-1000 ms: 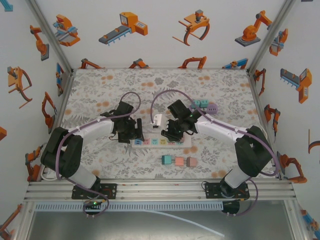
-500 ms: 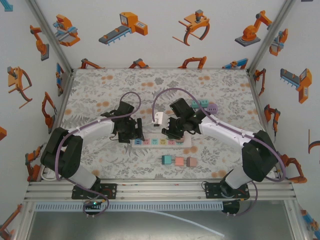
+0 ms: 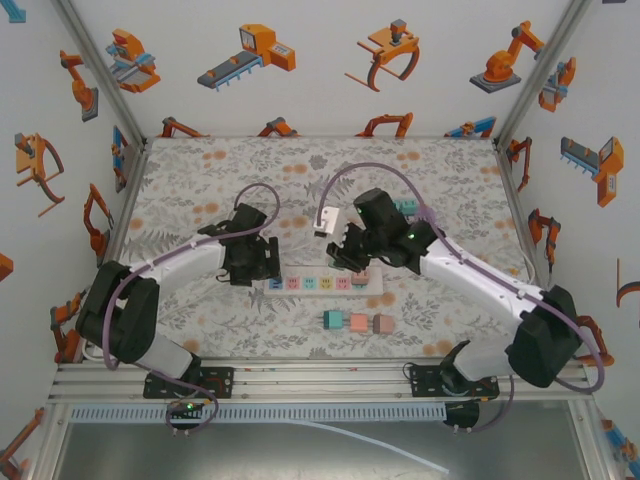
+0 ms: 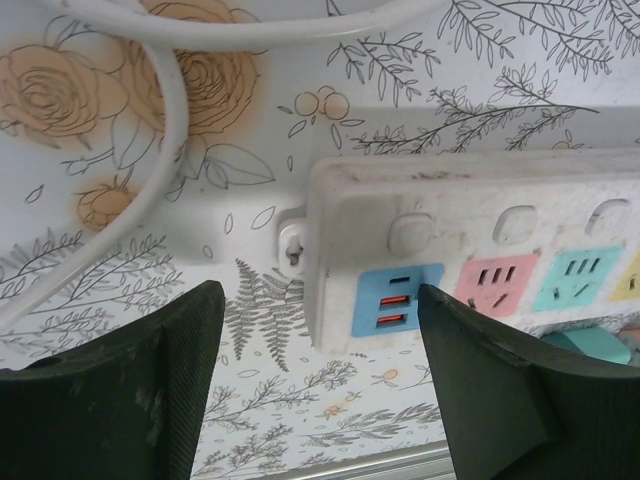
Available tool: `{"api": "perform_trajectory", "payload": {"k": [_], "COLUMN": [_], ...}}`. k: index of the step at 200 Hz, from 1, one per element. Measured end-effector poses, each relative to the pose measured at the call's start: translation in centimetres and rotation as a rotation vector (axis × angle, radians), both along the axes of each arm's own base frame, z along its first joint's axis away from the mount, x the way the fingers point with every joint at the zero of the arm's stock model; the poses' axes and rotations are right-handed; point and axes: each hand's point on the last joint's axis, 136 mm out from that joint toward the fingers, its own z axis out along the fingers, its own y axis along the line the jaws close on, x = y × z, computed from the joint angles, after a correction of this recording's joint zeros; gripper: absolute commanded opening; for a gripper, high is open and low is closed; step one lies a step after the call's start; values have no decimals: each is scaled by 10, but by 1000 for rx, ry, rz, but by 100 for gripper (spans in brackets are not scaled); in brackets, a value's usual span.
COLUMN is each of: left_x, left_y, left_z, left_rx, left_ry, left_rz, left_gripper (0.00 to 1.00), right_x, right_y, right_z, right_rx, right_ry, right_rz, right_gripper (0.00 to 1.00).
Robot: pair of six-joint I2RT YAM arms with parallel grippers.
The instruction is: Pull the plug off the socket
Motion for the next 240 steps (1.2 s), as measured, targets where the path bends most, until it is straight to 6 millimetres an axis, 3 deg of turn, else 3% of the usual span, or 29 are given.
{"api": "perform_trajectory", "payload": {"k": [33, 61, 102, 126, 146, 183, 240], "left_x": [2, 5, -12, -36, -63, -109, -146], "left_y": [0, -1, -4, -10, -15, -26, -38], "left_z": [29, 74, 146, 189, 213, 221, 194], "left_rx": [-27, -85, -183, -250, -283, -292, -291], "left_ry": [-71, -199, -419, -562, -673, -781, -746], "left_rz": [-12, -39, -168, -328, -490, -792, -1070], "left_gripper": [73, 73, 73, 74, 76, 86, 99], "right_x": [-1, 3, -7, -17, -28, -54, -61], "right_y": [-7, -22, -40, -43, -38, -21, 6], "right_z": [41, 50, 37, 22, 6, -25, -67], "right_rx": [203, 352, 517, 587, 611, 604, 575], "right_ry": [92, 237, 428, 542, 618, 700, 734], "right_rz": [-192, -423, -679, -777, -828, -865, -936], "right_gripper": [20, 20, 21, 19, 18, 18, 19]}}
